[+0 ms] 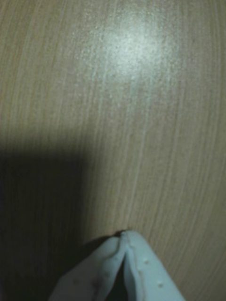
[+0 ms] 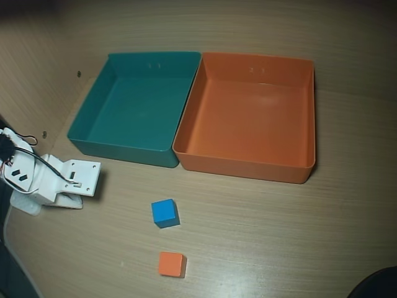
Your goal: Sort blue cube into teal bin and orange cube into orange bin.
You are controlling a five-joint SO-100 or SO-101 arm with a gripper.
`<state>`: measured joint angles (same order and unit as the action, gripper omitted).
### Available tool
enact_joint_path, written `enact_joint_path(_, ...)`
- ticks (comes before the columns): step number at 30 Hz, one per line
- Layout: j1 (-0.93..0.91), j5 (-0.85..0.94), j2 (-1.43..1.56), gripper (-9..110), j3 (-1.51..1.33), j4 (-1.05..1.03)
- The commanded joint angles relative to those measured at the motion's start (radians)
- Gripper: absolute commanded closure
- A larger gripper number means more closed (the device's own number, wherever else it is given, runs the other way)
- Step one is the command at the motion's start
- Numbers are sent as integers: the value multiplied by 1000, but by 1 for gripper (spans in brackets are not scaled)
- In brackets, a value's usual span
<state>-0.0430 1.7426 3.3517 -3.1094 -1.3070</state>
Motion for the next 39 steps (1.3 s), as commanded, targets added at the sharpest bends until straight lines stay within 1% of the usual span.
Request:
enact_joint_path(1, -3, -2, 3, 107, -63, -15)
enact_joint_path(23, 8, 0, 3, 107, -57, -2)
enact_joint_path(27, 8, 12, -15, 107, -11, 0)
enact_joint_path(30, 8, 17, -78, 106, 87, 0)
enact_joint_path(33, 8, 17, -215, 100, 258, 0)
enact_joint_path(39, 8, 17, -600, 81, 650, 0)
